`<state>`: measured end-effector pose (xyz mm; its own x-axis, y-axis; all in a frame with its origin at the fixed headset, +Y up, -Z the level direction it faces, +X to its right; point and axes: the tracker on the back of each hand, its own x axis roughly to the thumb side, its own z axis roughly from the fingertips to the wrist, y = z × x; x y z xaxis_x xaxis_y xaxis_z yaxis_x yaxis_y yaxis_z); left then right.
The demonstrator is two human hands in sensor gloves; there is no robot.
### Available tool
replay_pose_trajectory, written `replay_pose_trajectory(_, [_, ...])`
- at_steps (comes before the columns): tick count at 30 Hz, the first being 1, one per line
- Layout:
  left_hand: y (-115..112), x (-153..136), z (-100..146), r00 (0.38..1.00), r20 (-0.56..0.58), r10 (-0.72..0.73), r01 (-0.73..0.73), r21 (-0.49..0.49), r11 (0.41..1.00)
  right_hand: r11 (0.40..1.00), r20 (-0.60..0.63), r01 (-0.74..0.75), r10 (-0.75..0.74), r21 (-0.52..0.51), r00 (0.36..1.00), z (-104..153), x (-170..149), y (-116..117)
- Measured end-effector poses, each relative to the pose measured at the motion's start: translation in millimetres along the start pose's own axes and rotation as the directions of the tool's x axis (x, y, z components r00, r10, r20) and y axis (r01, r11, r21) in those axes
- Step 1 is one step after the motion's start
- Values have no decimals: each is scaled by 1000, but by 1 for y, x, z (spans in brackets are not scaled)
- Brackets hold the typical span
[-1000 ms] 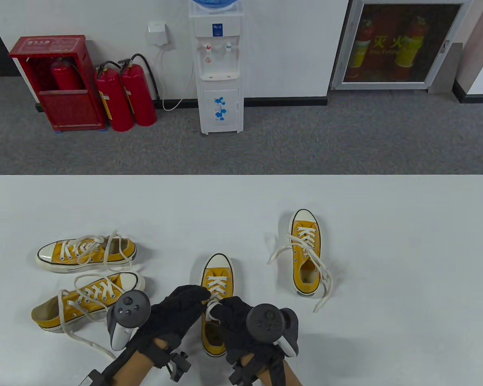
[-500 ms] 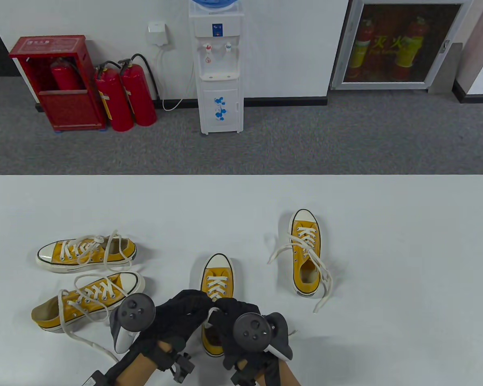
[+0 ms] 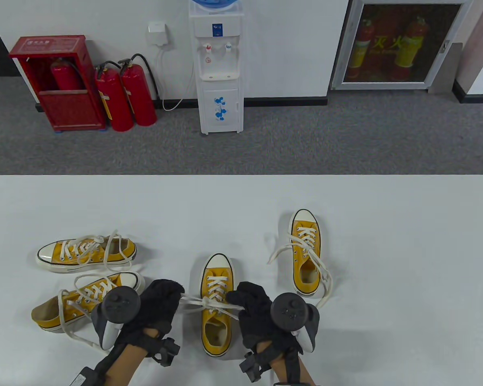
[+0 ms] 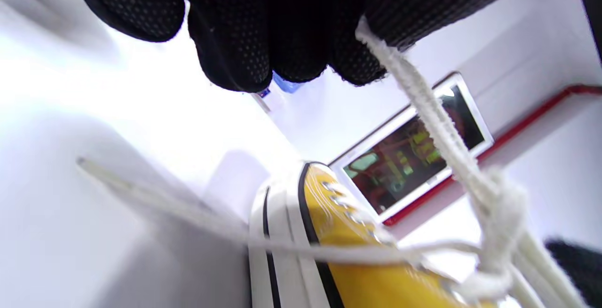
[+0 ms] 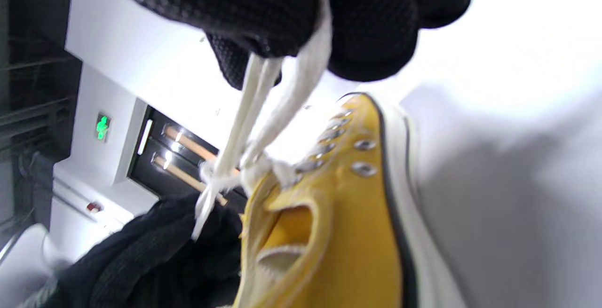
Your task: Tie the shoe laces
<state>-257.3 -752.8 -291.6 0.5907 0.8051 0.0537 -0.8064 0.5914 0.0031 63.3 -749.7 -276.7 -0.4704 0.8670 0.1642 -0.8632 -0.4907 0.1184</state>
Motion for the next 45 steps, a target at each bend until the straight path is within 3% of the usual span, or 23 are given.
replay_pose_trajectory(16, [1, -20, -8, 991, -105, -85, 79, -60, 995, 990, -170, -10, -14, -142, 985, -4, -30, -23])
replay_pose_trajectory(31, [-1, 10, 1, 960, 79, -267, 271, -36, 962, 994, -98, -48, 39, -98, 994, -2, -26, -19])
replay_pose_trajectory(37, [-6, 23, 7, 902, 163, -400, 412, -43, 910, 985, -63, -171, 169, -26, 984, -1, -17, -4])
replay_pose_trajectory(45, [-17, 23, 8, 831, 191, -522, 550, -146, 822, 921, -77, -344, 363, 185, 929, 0, -9, 36])
